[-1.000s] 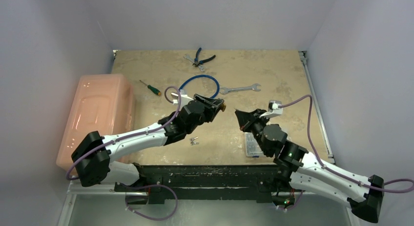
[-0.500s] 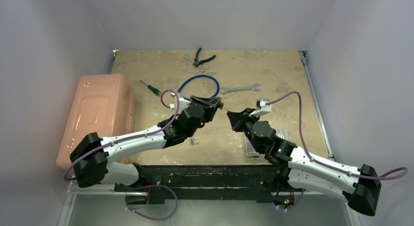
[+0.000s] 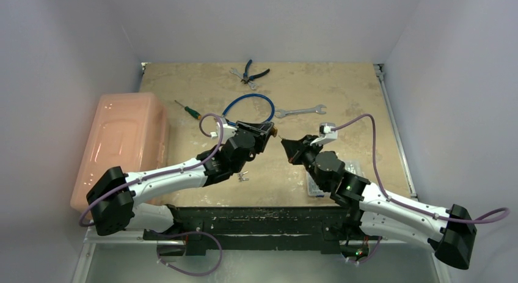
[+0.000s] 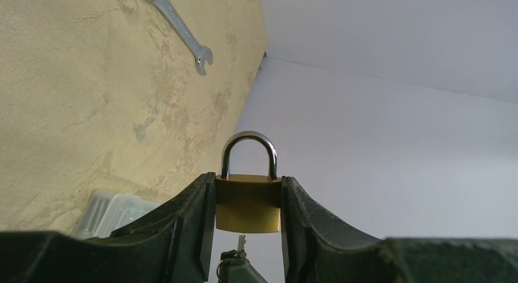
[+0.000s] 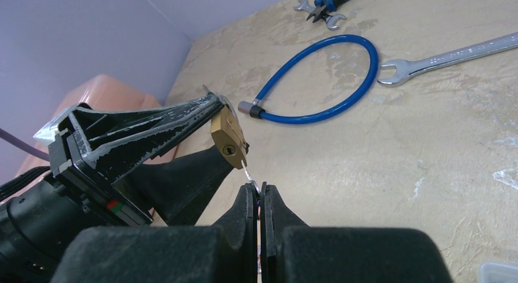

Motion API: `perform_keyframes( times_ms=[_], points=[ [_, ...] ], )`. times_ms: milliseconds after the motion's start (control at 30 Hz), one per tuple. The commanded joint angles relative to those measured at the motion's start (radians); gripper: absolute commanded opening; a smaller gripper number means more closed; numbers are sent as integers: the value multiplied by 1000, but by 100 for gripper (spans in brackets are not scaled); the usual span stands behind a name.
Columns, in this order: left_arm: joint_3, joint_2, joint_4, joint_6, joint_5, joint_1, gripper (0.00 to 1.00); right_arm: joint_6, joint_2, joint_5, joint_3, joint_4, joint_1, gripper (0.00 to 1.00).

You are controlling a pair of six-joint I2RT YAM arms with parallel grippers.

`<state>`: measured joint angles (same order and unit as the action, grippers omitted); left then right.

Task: Unlock with the key

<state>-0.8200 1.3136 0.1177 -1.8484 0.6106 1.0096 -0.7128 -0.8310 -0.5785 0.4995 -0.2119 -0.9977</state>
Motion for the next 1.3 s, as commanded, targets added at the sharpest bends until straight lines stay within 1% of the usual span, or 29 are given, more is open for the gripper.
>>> perform_keyframes(
  times_ms=[0, 300, 1267],
  points=[
    [-2, -27, 69, -18, 22, 4, 0, 33, 10, 14, 25, -83, -4, 0],
    [-7, -18, 70, -8, 15, 4, 0, 47, -10, 17, 16, -129, -4, 0],
    [-6, -10, 88, 2, 0, 4, 0, 24, -49, -11, 8, -127, -4, 0]
  ],
)
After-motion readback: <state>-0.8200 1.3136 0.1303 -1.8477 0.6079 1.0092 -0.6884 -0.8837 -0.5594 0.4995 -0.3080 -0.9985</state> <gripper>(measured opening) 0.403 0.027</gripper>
